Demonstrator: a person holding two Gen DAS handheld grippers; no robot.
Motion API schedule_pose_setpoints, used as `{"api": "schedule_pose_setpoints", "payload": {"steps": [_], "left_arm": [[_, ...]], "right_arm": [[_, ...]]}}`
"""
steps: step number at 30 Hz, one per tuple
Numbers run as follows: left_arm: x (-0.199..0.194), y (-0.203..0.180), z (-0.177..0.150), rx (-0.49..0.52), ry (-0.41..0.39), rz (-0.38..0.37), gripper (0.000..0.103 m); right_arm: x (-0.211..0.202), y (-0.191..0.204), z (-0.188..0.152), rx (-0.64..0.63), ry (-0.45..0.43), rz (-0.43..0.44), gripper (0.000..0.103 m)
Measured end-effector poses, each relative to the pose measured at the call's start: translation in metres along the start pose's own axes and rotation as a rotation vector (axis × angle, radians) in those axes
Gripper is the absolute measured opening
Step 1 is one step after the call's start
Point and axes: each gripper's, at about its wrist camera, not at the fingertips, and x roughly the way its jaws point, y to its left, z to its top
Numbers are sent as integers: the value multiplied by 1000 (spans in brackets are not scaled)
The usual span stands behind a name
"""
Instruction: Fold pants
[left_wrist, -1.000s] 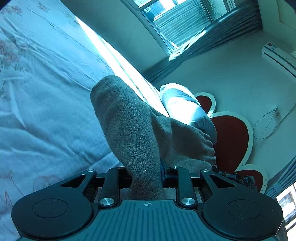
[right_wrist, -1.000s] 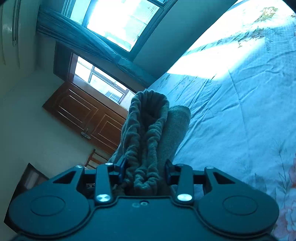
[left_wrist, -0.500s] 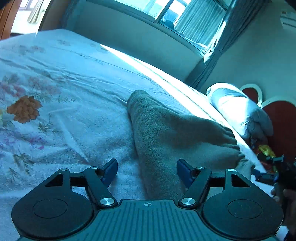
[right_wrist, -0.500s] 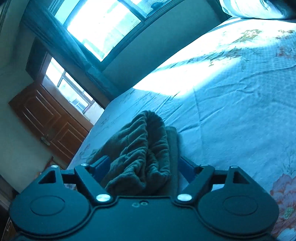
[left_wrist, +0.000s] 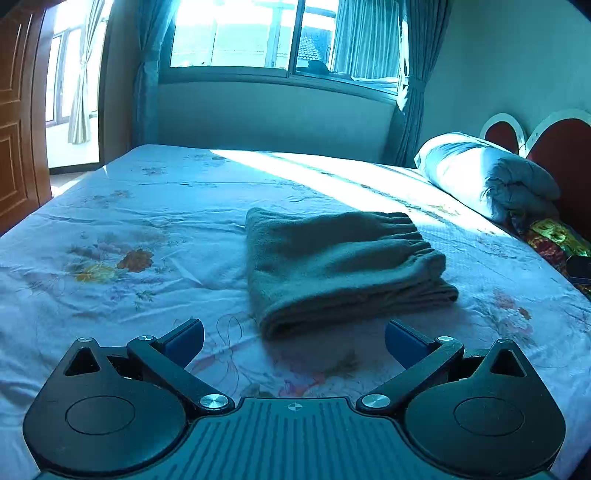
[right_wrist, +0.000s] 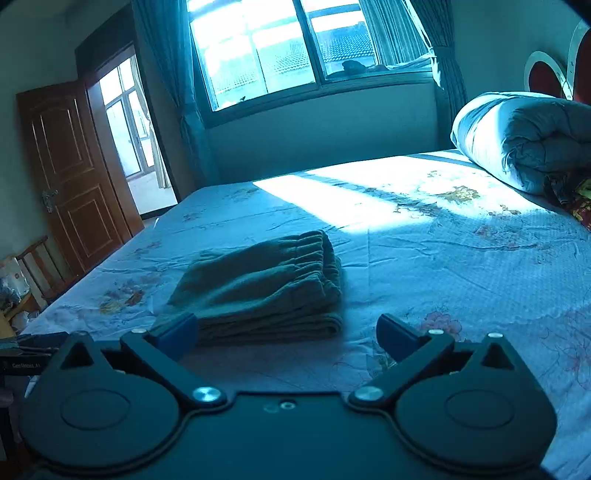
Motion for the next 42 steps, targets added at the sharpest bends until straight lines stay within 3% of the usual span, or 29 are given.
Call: {"api": "schedule_pose_setpoints", "payload": {"steps": [3, 7, 10, 13, 18, 24, 35, 42], "left_arm": [[-62, -11, -21, -16, -49, 36, 103], [-133, -21, -40, -79, -116, 42, 103], [-164, -33, -44, -96, -135, -11, 103], [-191, -58, -40, -38, -156, -17, 103], [-235, -90, -51, -6, -181, -34, 103], [-256, -101, -55, 0, -193, -39, 103], [-238, -88, -58, -11, -138, -29, 103], [-240, -97, -56, 6, -152, -19, 103]], "right_arm": [[-53, 12, -13, 45, -49, 5, 97], [-101, 34, -24, -25, -48, -46, 97], [-124, 47, -32, -70, -18, -67, 97], [-142, 59, -39, -113, 9, -42, 97], [-171, 68, -37, -142, -34, -60, 97], [-186, 83, -41, -166, -42, -32, 97], [-172, 94, -48, -186, -26, -27, 97], [-179, 91, -49, -179, -41, -30, 97]]}}
